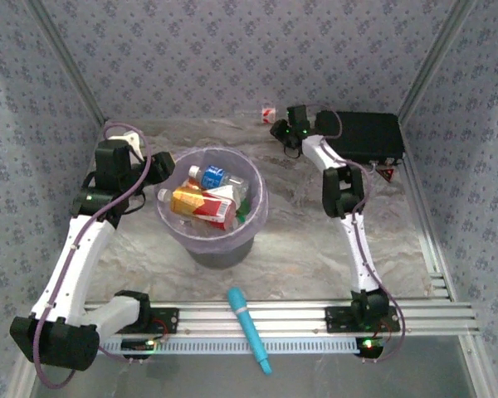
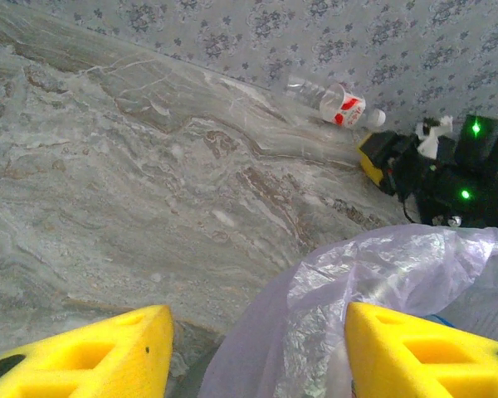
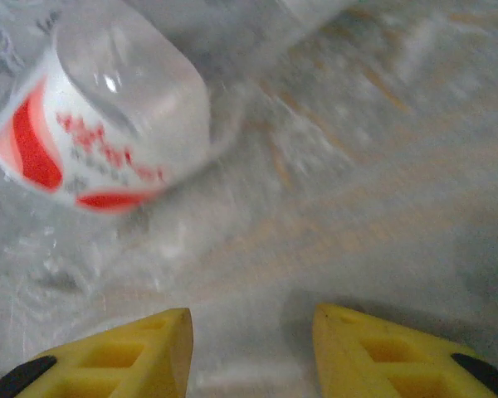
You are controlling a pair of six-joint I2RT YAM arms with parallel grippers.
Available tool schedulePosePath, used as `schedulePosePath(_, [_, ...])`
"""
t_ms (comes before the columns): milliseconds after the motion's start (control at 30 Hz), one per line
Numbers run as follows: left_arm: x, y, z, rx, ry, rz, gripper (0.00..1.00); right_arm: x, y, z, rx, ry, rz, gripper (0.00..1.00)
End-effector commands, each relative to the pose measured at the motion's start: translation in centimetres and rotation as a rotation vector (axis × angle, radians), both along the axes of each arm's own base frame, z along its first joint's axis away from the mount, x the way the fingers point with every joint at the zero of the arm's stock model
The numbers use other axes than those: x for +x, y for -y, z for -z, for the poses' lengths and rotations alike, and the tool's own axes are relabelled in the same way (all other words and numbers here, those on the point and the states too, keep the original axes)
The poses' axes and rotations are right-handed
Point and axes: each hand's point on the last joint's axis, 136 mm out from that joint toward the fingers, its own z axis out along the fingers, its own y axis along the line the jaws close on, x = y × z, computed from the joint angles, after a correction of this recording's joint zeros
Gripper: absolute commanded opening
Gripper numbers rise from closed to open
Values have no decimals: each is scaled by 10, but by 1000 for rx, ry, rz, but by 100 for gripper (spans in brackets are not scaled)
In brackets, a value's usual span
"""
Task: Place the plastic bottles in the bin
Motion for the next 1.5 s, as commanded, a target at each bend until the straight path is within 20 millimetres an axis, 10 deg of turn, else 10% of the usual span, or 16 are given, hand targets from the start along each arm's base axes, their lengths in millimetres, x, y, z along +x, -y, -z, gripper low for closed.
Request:
schedulePosePath(0, [-3, -2, -12, -15, 45, -7, 58, -25, 8, -24, -49, 17, 1, 47])
schedulePosePath(133, [1, 1, -10, -30, 40, 1, 57, -17, 13, -30, 80, 12, 39, 71])
schedulePosePath(633, [6, 0, -9, -32, 46, -10, 59, 66, 2, 14, 319, 82, 226, 90])
schedulePosePath(900, [9, 0, -10, -29, 45, -7, 59, 58, 10, 39, 268, 15, 260, 89])
schedulePosePath(1467, [2, -3, -17, -37, 82, -15, 59, 26, 22, 27, -70, -56, 241, 94])
